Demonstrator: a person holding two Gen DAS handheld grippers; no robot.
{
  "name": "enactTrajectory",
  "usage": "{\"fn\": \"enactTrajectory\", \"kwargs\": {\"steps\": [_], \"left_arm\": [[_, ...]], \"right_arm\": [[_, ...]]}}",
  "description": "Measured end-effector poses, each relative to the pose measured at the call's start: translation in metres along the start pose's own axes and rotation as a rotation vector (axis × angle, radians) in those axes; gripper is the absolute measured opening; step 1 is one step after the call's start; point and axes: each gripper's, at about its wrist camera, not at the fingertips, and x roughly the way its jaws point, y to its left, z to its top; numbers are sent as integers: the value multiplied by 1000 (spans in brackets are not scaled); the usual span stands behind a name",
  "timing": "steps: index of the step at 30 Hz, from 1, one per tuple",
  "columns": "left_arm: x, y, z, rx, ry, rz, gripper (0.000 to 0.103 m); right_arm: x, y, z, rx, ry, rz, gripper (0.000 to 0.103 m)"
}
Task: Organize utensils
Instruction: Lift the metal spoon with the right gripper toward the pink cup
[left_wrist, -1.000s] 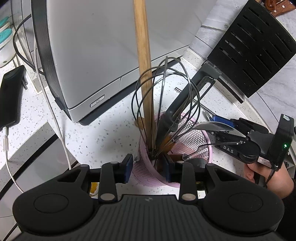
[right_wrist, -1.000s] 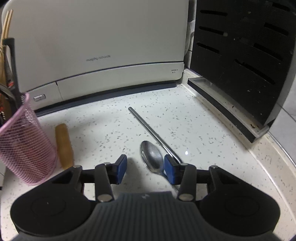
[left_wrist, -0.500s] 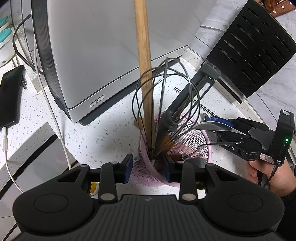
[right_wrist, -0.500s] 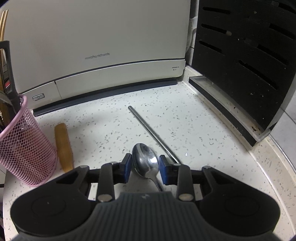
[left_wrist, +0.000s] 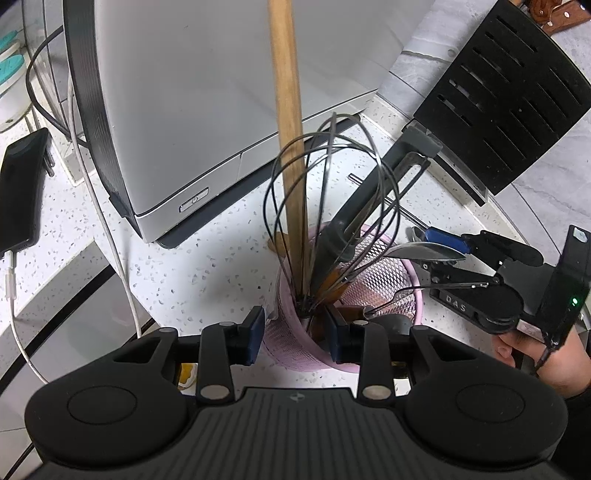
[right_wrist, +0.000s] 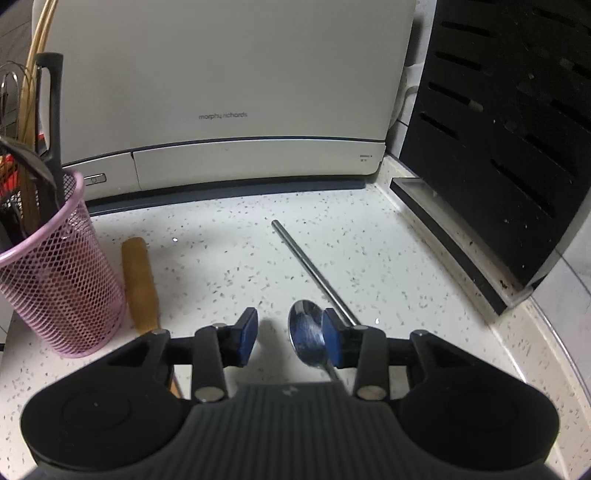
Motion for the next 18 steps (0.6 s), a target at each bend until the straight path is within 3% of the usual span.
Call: {"fn": "enactTrajectory", "kwargs": {"steps": [6,7,10,12,18], "left_arm": [[0,0,0,6,0,1,39],[0,0,0,7,-1,0,39],[-2,1,0,6,-3,-3,39],[-3,2,0,5,-5,-4,39],[-4,1,0,5,-8,-3,39]], "right_arm": [[15,-10,6,63,47,-23,32],[15,-12,6,68,53,-15,24],[15,-14,9,75,66,-14,18],[12,-14,10,73,60,-13,4],[5,-20,10,94,75,-14,0]]}}
